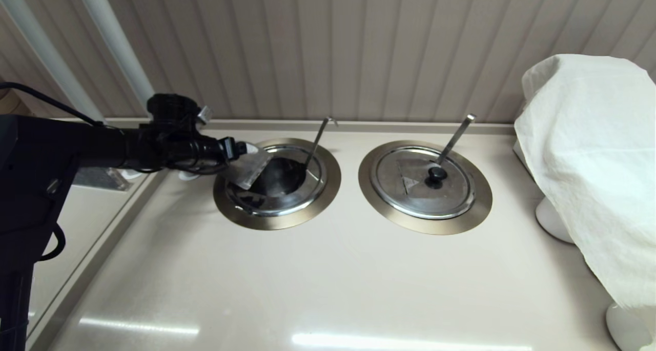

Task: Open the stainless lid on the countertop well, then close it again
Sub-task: Close the lid

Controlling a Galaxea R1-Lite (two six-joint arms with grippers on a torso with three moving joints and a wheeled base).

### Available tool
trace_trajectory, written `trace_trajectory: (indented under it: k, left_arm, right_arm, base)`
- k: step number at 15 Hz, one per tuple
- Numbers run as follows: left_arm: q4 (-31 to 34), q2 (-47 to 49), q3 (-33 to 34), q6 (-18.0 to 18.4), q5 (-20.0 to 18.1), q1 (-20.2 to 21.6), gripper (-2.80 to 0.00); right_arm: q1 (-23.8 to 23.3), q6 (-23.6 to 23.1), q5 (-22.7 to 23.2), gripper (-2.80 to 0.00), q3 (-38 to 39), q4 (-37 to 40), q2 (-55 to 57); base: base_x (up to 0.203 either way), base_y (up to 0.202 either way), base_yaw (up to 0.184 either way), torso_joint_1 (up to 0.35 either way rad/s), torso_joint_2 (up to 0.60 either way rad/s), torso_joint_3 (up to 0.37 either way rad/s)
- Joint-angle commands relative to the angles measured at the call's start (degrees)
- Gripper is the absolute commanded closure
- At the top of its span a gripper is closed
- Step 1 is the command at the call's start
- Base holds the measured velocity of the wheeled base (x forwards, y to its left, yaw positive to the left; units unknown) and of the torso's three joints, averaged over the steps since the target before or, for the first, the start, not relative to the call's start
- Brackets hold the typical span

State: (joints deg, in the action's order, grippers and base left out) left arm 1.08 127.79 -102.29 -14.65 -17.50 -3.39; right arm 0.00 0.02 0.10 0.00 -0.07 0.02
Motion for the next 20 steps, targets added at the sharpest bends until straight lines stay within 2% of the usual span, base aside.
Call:
trace_trajectory:
  k: [1, 6, 10, 14, 16, 18, 20]
  left_arm:
    - [0.0, -0.8, 0.4, 0.0, 0.0, -0.7, -2.80]
    - [-0.1, -2.2, 0.9, 0.1, 0.0, -1.4, -2.80]
    - [-0.3, -6.9, 3.2, 0.1, 0.0, -3.3, -2.80]
    - [-0.5, -12.6, 7.8, 0.2, 0.6, -9.3, -2.80]
    - [-0.5, -14.6, 9.8, 0.3, 2.7, -13.6, -2.80]
    - [-0.5, -15.7, 11.3, 0.9, 7.4, -17.6, -2.80]
    - [-0.6, -14.5, 11.7, 2.5, 11.5, -18.7, -2.80]
  right_arm:
    - [0.0, 0.0, 0.0, -2.80, 0.0, 0.0, 0.0]
    - [0.0, 0.0, 0.0, -2.80, 0.0, 0.0, 0.0]
    - [0.0, 0.0, 0.0, -2.80, 0.0, 0.0, 0.0]
    - [0.0, 0.0, 0.0, -2.80, 0.0, 0.0, 0.0]
    - [0.0, 0.0, 0.0, -2.80, 0.0, 0.0, 0.0]
    - [0.0, 0.0, 0.0, -2.80, 0.0, 0.0, 0.0]
    - [0.0, 0.0, 0.0, -2.80, 0.0, 0.0, 0.0]
  base:
    - [0.000, 0.000, 0.000, 0.000, 0.00, 0.000]
    - [0.000, 0.000, 0.000, 0.000, 0.00, 0.000]
    - [0.000, 0.000, 0.000, 0.000, 0.00, 0.000]
    - [0.000, 0.000, 0.000, 0.000, 0.00, 0.000]
    - [0.000, 0.000, 0.000, 0.000, 0.00, 0.000]
    - [0.000, 0.000, 0.000, 0.000, 0.00, 0.000]
    - [0.000, 0.000, 0.000, 0.000, 0.00, 0.000]
